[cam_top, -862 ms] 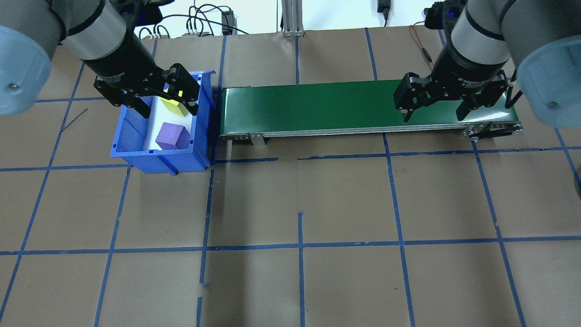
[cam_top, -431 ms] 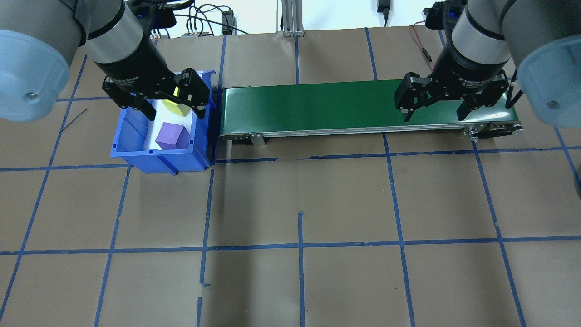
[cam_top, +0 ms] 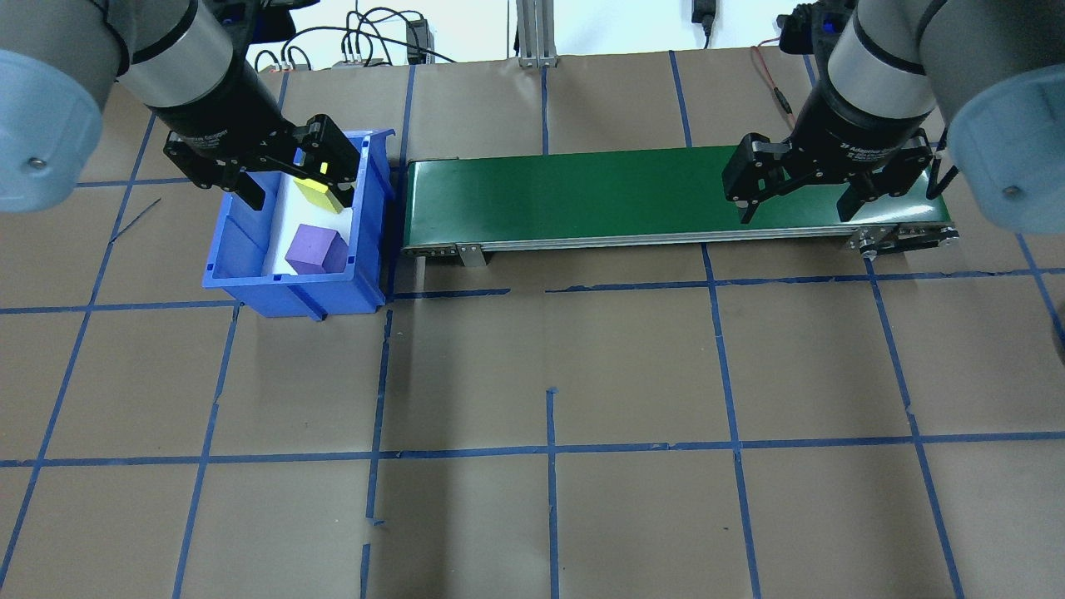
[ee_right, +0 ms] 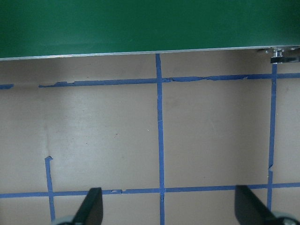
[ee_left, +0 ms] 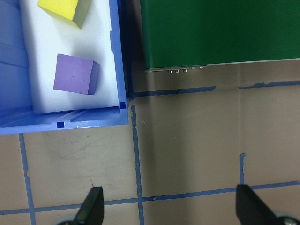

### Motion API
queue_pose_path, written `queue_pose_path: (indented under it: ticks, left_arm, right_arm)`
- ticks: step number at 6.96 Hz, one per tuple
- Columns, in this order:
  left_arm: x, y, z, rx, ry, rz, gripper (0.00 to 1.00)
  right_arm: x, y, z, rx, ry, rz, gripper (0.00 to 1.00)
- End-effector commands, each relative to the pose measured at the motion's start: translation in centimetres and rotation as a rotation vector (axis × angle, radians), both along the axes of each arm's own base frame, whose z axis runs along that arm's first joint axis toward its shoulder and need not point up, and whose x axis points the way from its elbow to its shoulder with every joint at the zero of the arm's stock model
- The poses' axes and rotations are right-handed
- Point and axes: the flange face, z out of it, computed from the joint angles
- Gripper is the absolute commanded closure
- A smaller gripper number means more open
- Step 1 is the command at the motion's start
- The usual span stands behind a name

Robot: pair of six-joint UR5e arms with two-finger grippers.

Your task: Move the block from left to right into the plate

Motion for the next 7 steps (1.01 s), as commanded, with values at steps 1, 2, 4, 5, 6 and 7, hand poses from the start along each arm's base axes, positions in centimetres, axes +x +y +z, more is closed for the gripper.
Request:
queue_pose_path:
  ticks: [1, 2, 4, 5, 6, 7]
  left_arm:
    - [0.8, -2.8, -2.1, -0.021, -0.002, -0.033, 0.0]
    - [2.8, -5.5, -3.8, -0.049, -0.004, 0.005, 0.0]
    - [9.7, -9.9, -7.5, -0.112, -0.016, 0.013, 0.0]
    - [11.2, -10.7, -8.8, -0.103, -0.02, -0.033, 0.0]
    - [11.4, -11.3, -11.0, -0.068, -0.012, -0.035, 0.0]
    - [11.5, -12.4, -14.5, -0.05, -0.005, -0.038, 0.0]
  right_arm:
    - [0.0, 0.0, 0.0, 0.002, 0.0, 0.0, 0.0]
    - [0.0, 0.0, 0.0, 0.002, 0.0, 0.0, 0.0]
    - [0.0, 0.0, 0.0, 0.003, 0.002, 0.0, 0.0]
    - [0.0, 0.0, 0.0, 0.003, 0.0, 0.0, 0.0]
    - [0.0, 0.0, 0.0, 0.002, 0.0, 0.0, 0.0]
    - [0.0, 0.0, 0.0, 0.003, 0.0, 0.0, 0.0]
